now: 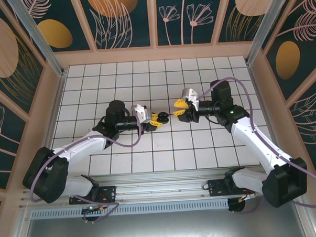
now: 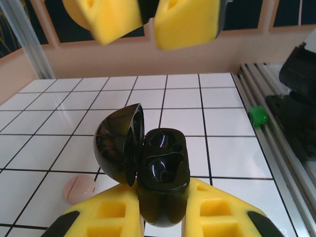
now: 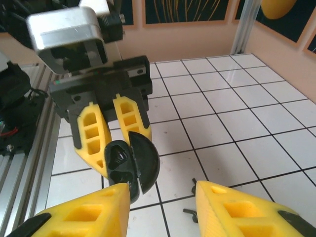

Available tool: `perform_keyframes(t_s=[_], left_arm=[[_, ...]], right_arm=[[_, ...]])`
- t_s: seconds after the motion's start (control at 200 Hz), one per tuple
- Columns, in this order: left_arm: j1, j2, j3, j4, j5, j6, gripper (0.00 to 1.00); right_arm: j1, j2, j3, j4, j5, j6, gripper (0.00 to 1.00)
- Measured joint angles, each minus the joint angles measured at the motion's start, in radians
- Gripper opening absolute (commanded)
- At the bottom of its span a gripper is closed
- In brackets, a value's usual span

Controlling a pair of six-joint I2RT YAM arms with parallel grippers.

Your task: Insert the wireless bluetooth earbuds into the charging case

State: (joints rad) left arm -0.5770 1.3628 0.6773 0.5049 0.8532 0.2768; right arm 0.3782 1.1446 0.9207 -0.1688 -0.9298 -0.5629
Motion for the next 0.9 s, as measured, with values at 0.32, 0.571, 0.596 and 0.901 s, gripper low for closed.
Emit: perform_keyframes(t_s=[0.32,0.571,0.596,0.901], left_arm=[[0.067,0.061,-0.193,0.447,-0.124,-0.319,0.13],[0.129,0.167,-0.338,0.793,-0.284,-0.521,0.12],[0.134,0.174,-0.344,0.814,-0.296,-0.533,0.13],[0.156,0.19,-0.398,0.954,-0.385,-0.575,0.12]], right_arm=[[0.0,0.043,0.026,0.037,0.189,0.446,0.37],[0.066,0.245,0.194,-0.185,0.514,0.867,0.36],[0.079,0.268,0.211,-0.207,0.537,0.904,0.36],[0.238,0.555,0.404,-0.384,0.698,1.236,0.36]])
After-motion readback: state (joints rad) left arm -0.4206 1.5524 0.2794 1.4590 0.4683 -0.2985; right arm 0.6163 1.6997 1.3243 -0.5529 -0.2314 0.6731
